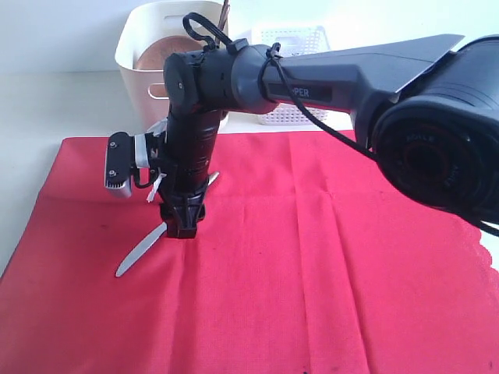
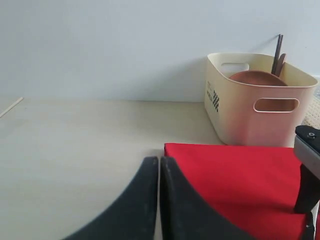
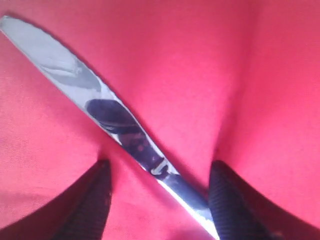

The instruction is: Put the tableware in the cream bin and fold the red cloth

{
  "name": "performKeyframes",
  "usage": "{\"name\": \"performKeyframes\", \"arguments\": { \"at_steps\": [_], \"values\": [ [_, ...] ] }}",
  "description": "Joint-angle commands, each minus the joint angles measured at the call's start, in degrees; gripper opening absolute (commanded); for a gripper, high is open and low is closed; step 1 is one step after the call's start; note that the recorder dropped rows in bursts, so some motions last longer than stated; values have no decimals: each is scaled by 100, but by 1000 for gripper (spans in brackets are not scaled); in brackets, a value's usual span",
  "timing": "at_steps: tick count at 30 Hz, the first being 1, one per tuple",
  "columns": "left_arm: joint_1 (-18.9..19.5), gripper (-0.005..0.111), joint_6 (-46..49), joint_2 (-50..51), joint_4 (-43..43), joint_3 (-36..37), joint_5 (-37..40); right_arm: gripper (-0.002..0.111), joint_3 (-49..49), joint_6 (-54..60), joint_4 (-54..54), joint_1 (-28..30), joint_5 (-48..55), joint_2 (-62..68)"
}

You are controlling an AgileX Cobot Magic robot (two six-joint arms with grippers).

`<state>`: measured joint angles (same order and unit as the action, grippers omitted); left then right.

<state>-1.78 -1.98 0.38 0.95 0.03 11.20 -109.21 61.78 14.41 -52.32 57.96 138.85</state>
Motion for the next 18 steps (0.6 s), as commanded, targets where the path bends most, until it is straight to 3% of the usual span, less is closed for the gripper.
{"name": "performKeyframes", "arguments": {
  "at_steps": [1, 8, 18],
  "values": [
    [16, 4, -8, -38, -36, -3, 1, 38, 24, 223, -51, 5, 414, 118],
    [16, 4, -8, -38, -36, -3, 1, 0, 24, 260, -51, 5, 578, 107],
    [16, 4, -8, -38, -36, -3, 1, 0, 24, 260, 53, 5, 789, -333]
  ]
}}
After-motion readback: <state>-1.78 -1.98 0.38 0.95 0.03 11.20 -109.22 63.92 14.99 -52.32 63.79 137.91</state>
